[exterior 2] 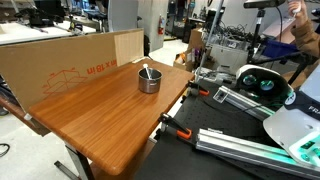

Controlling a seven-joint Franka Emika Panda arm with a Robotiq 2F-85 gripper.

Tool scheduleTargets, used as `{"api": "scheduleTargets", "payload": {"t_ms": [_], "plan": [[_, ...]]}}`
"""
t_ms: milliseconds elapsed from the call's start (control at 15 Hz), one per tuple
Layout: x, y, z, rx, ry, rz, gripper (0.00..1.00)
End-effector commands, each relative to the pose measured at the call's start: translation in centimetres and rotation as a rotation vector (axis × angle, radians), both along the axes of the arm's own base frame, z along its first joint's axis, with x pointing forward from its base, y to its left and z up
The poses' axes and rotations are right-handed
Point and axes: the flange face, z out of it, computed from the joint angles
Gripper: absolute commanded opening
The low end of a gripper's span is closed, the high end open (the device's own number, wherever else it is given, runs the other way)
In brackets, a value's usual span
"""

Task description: Remove the marker from the silver pot.

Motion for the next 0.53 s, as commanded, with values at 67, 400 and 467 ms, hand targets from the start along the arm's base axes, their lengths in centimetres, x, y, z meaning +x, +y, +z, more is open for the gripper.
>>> {"api": "scheduleTargets", "payload": {"t_ms": [67,400,467], "plan": [[2.9,-0.1,-4.1,0.034,-0.077,-0.104,1.00],[4.4,1.3,-8.2,0.065,-0.083,-0.155,1.00],[4.5,1.4,-8.9,0.075,-0.079,-0.168,1.00]]}}
